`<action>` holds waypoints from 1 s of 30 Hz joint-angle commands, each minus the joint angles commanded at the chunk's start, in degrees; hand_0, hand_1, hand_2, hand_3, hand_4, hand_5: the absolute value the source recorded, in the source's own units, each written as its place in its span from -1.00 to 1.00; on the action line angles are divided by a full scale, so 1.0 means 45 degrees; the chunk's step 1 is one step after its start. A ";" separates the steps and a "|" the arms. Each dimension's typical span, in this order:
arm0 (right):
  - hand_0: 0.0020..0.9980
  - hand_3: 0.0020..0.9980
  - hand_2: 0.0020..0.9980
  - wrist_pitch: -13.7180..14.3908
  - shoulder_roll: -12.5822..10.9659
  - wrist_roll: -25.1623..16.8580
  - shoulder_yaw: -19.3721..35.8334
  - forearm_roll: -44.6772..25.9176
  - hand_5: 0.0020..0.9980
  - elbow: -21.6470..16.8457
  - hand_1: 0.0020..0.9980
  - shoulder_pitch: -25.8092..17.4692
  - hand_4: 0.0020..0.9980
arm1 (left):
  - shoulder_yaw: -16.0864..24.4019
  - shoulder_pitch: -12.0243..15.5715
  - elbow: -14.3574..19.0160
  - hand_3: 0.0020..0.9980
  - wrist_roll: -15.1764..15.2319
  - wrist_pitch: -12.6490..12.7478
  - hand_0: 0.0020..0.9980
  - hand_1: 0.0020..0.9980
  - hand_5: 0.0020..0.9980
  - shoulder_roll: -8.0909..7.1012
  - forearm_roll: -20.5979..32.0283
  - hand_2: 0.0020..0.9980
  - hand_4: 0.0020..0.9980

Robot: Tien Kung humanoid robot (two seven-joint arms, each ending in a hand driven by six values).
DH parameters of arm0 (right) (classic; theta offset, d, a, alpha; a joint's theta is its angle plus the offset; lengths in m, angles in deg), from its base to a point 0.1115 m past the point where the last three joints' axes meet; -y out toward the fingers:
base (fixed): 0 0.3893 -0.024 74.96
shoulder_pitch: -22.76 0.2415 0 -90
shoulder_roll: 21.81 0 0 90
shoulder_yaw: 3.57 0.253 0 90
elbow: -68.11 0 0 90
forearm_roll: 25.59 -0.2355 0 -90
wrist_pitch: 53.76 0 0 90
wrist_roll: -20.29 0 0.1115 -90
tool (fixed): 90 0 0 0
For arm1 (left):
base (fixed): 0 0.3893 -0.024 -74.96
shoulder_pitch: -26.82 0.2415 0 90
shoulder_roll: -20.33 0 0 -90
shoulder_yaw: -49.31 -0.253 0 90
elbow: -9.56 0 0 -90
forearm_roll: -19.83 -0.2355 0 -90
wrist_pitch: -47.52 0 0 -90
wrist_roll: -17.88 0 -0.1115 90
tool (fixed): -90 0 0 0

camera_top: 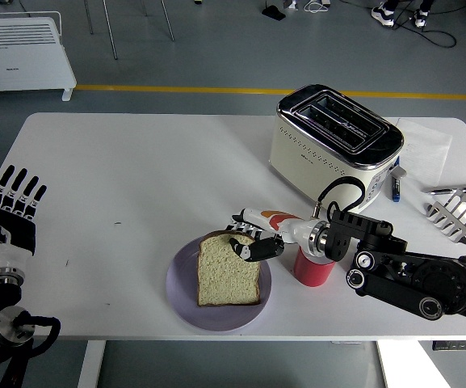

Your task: Push plate across desktop,pick up the break from the machine,place the break in the plate

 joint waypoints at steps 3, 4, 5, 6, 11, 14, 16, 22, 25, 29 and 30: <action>0.01 0.38 0.34 -0.0140 0.0048 0.0014 0.0024 0.0090 -0.39 0.0100 0.14 -0.0023 -0.47 | -0.0023 -0.0001 0.0002 0.55 0.0007 -0.0002 0.47 0.52 1.00 0.0000 0.0007 0.61 0.15; 0.01 0.38 0.34 -0.0168 0.0057 0.0013 0.0022 0.0118 -0.39 0.0124 0.14 -0.0027 -0.47 | -0.0025 -0.0003 0.0004 0.55 0.0011 -0.0002 0.47 0.52 1.00 0.0000 0.0008 0.61 0.15; 0.01 0.38 0.34 -0.0196 0.0069 0.0013 0.0019 0.0162 -0.39 0.0159 0.14 -0.0029 -0.47 | -0.0022 -0.0007 0.0001 0.55 0.0015 0.0000 0.47 0.52 1.00 0.0000 0.0011 0.61 0.15; 0.01 0.38 0.34 -0.0209 0.0078 0.0009 0.0018 0.0193 -0.39 0.0184 0.14 -0.0031 -0.47 | -0.0020 -0.0010 -0.0002 0.55 0.0018 0.0002 0.47 0.52 1.00 0.0000 0.0013 0.61 0.15; 0.32 0.40 0.30 -0.0113 0.0180 -0.0176 0.0072 0.0326 -0.42 0.0282 0.38 0.0025 -0.26 | 0.0031 -0.0054 -0.0008 0.55 0.0031 -0.0002 0.47 0.52 1.00 0.0000 0.0023 0.61 0.15; 0.52 0.49 0.40 -0.0115 0.0228 -0.0235 0.0123 0.0362 -0.28 0.0305 0.48 0.0080 -0.04 | 0.0048 -0.0106 -0.0010 0.55 0.0037 -0.0008 0.47 0.52 1.00 0.0000 0.0023 0.61 0.14; 0.52 0.49 0.40 -0.0133 0.0261 -0.0284 0.0171 0.0415 -0.28 0.0314 0.48 0.0106 -0.04 | 0.0041 -0.0133 -0.0016 0.55 0.0047 -0.0013 0.47 0.52 1.00 0.0000 0.0028 0.61 0.14; 0.77 0.69 0.87 -0.0584 0.0295 -0.0210 0.0225 0.0628 -0.19 0.0370 0.72 0.0153 0.18 | 0.0090 -0.0181 -0.0012 0.54 0.0066 -0.0012 0.47 0.52 1.00 0.0000 0.0042 0.61 0.15; 0.77 0.69 0.87 -0.0716 0.0299 -0.0182 0.0223 0.0756 -0.19 0.0392 0.72 0.0161 0.18 | 0.0098 -0.0172 -0.0006 0.54 0.0075 -0.0013 0.47 0.52 1.00 0.0000 0.0045 0.61 0.15; 0.82 0.79 0.91 -0.0343 0.0334 -0.0411 0.0298 0.0781 -0.16 0.0399 0.77 0.0122 0.26 | 0.0058 -0.0159 -0.0017 0.54 0.0088 -0.0016 0.47 0.52 1.00 0.0000 0.0047 0.61 0.14; 0.82 0.79 0.91 0.0079 0.0363 -0.0663 0.0358 0.0668 -0.16 0.0390 0.77 0.0106 0.26 | 0.0046 -0.0161 -0.0023 0.54 0.0099 -0.0018 0.47 0.52 1.00 0.0000 0.0049 0.61 0.14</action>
